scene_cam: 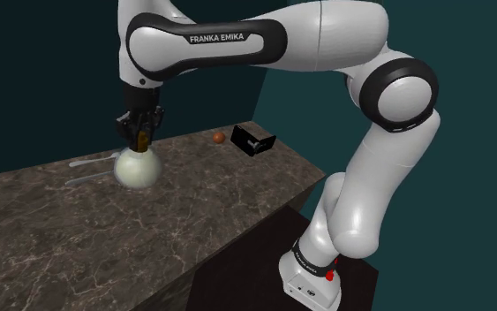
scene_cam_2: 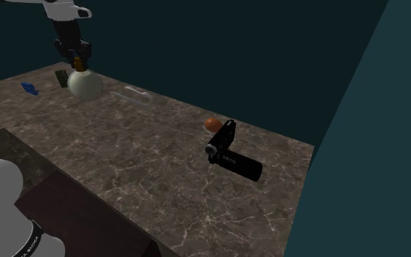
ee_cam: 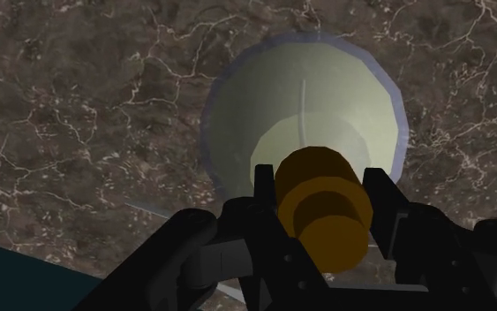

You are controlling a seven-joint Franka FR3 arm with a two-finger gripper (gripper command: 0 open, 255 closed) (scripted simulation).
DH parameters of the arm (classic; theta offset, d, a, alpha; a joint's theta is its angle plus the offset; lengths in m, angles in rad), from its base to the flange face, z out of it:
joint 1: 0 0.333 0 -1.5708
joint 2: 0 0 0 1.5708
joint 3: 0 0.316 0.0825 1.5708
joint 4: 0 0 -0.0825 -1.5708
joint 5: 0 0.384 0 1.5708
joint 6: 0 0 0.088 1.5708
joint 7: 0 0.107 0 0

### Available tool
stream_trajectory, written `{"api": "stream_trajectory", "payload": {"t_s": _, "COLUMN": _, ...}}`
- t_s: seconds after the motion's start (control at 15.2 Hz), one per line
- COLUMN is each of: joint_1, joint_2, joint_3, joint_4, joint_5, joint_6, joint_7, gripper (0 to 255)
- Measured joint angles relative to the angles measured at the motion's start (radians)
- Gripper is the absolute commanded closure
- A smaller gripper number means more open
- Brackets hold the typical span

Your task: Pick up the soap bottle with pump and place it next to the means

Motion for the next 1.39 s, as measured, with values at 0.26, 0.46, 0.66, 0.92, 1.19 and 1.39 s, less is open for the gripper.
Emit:
{"api": "stream_trajectory", "payload": {"t_s": 0.26, "joint_1": 0.000, "joint_2": 0.011, "joint_3": 0.000, "joint_4": -0.043, "joint_5": 0.001, "joint_6": 0.053, "joint_7": -0.004, "gripper": 255}}
{"api": "stream_trajectory", "payload": {"t_s": 0.46, "joint_1": -0.001, "joint_2": 0.019, "joint_3": 0.000, "joint_4": -0.073, "joint_5": 0.002, "joint_6": 0.091, "joint_7": -0.007, "gripper": 255}}
{"api": "stream_trajectory", "payload": {"t_s": 0.66, "joint_1": 0.000, "joint_2": 0.033, "joint_3": 0.000, "joint_4": -0.094, "joint_5": 0.003, "joint_6": 0.127, "joint_7": -0.008, "gripper": 255}}
{"api": "stream_trajectory", "payload": {"t_s": 0.92, "joint_1": 0.000, "joint_2": 0.049, "joint_3": 0.000, "joint_4": -0.133, "joint_5": 0.004, "joint_6": 0.182, "joint_7": -0.011, "gripper": 255}}
{"api": "stream_trajectory", "payload": {"t_s": 1.19, "joint_1": 0.000, "joint_2": 0.071, "joint_3": 0.000, "joint_4": -0.159, "joint_5": 0.006, "joint_6": 0.230, "joint_7": -0.014, "gripper": 255}}
{"api": "stream_trajectory", "payload": {"t_s": 1.39, "joint_1": 0.001, "joint_2": 0.088, "joint_3": 0.001, "joint_4": -0.178, "joint_5": 0.007, "joint_6": 0.265, "joint_7": -0.015, "gripper": 255}}
